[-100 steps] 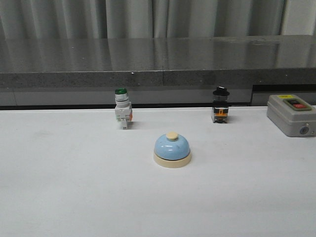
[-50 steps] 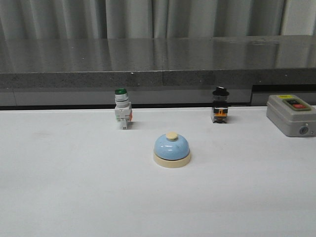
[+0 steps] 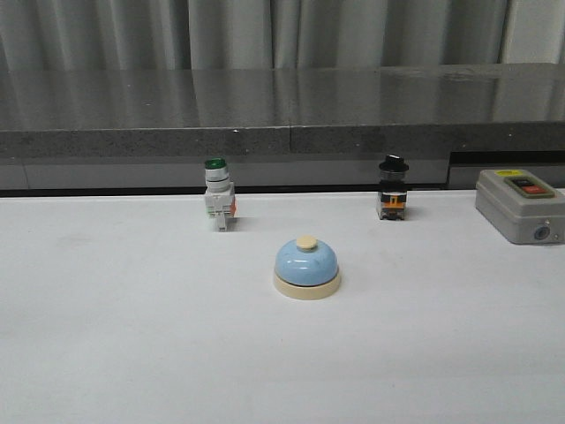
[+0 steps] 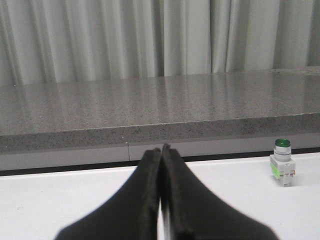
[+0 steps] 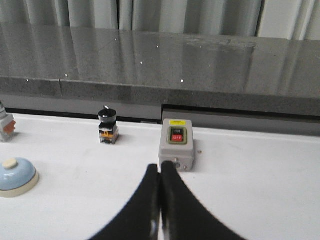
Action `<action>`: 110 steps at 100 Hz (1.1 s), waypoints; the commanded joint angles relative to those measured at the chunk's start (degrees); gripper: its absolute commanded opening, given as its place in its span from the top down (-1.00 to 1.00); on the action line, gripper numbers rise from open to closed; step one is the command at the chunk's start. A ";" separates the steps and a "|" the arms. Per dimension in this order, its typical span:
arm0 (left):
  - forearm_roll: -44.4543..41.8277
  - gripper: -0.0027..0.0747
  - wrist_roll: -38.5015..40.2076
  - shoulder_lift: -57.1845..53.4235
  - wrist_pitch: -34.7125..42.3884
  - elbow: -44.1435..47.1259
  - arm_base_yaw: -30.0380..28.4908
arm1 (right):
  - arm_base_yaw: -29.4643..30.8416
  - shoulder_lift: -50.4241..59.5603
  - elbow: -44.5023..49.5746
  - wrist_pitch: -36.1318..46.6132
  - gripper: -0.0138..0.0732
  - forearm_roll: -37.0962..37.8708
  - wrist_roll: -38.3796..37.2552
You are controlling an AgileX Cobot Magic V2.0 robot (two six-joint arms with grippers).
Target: Place and press bell with both arms
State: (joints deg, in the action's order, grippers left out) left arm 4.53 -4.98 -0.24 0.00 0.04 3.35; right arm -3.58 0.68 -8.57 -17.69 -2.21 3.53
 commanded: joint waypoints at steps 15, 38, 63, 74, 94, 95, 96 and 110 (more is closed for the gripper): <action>-0.08 0.98 0.56 -1.68 4.69 2.41 0.31 | 0.19 1.01 5.08 9.94 0.82 0.87 0.16; -0.08 0.98 0.56 -1.68 4.69 2.41 0.31 | 0.19 1.01 9.23 17.37 0.82 0.87 0.16; -0.08 0.98 0.56 -1.68 4.69 2.41 0.31 | 0.19 1.01 9.23 18.00 0.82 0.87 0.16; -0.08 0.98 0.56 -1.68 4.69 2.41 0.31 | 0.19 1.01 9.23 18.00 0.82 0.87 0.16; -0.08 0.98 0.56 -1.68 4.69 2.41 0.31 | 0.19 1.01 9.23 18.00 0.82 0.87 0.16; -0.08 0.98 0.56 -1.68 4.69 2.41 0.31 | 0.19 1.01 9.23 18.00 0.82 0.87 0.16; -0.08 0.98 0.56 -1.68 4.69 2.41 0.31 | 0.19 1.01 9.23 18.00 0.82 0.87 0.16; -0.08 0.98 0.56 -1.68 4.69 2.41 0.31 | 0.19 1.01 9.23 18.00 0.82 0.87 0.16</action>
State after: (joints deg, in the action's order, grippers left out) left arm 4.53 -4.98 -0.24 0.00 0.04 3.35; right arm -3.58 0.68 1.42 -4.75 -1.72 3.53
